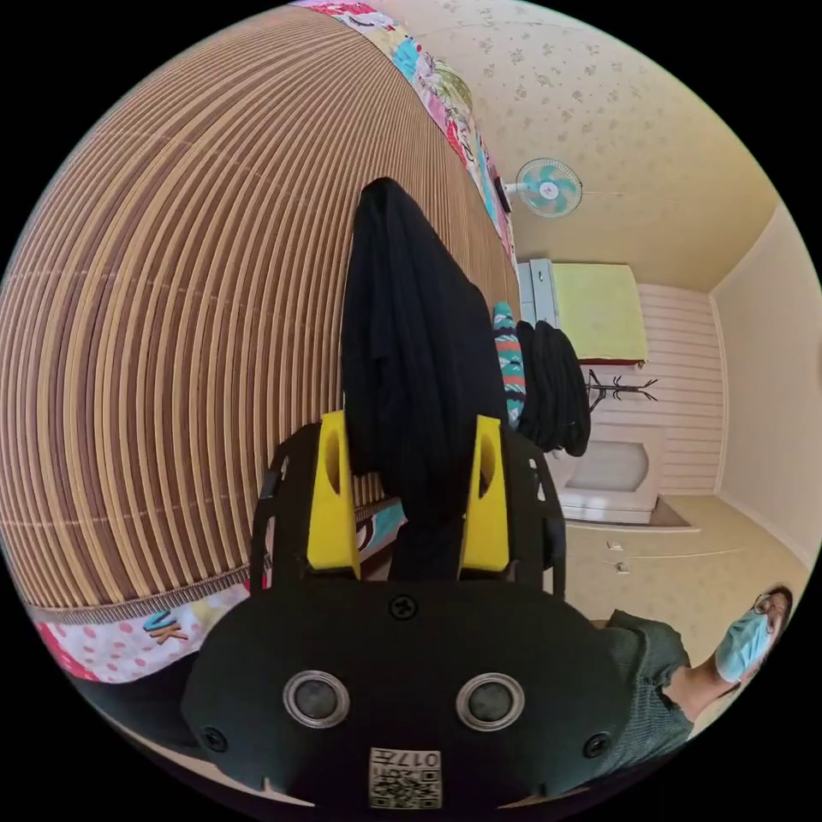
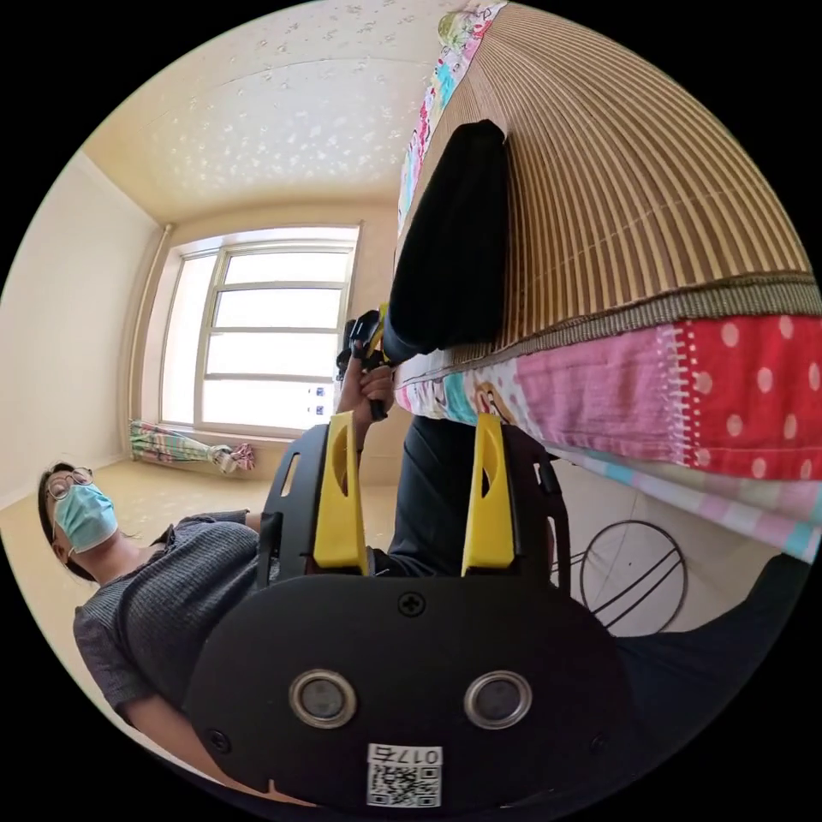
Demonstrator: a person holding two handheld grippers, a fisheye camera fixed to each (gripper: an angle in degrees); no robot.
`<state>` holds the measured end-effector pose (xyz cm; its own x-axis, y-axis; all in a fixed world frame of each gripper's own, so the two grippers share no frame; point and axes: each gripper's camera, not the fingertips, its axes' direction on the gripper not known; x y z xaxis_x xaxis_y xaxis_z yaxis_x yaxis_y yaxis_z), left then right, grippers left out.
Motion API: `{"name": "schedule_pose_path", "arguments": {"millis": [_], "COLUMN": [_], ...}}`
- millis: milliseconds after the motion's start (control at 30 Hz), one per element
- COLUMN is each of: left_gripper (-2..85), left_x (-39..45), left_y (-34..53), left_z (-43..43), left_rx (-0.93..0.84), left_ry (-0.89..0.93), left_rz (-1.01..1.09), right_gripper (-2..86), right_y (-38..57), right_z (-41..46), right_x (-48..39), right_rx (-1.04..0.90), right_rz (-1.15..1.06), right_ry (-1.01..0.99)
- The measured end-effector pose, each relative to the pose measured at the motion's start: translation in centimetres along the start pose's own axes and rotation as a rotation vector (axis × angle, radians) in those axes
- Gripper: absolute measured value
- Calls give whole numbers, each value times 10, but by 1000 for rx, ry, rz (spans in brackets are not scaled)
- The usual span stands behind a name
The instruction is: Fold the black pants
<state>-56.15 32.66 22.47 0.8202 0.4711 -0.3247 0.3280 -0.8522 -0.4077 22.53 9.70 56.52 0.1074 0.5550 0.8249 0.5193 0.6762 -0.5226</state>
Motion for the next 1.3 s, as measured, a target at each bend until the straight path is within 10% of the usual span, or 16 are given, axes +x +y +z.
{"name": "schedule_pose_path", "arguments": {"millis": [233,500,867,1067,1300], "left_gripper": [78,97,148,146,142], "left_x": [4,32,65,57,47], "left_y": [81,138,119,126,131], "left_z": [53,19,-42,-17,-9], "left_rx": [-205,-257,-163,-184,-114], "left_ry": [295,600,320,291,257], "left_rz": [-43,62,118,50,14], "right_gripper": [283,146,128,131,121], "right_y": [-13,-34,-73,-33,56], "right_z": [14,22,-181,-270,-266], "right_x": [47,-16,-174,-152,-86], "right_rx": [76,-49,665,1054,1072], "right_rz": [87,-160,-628,-370,-198], "right_ry": [-248,-217,-166,52,127]}}
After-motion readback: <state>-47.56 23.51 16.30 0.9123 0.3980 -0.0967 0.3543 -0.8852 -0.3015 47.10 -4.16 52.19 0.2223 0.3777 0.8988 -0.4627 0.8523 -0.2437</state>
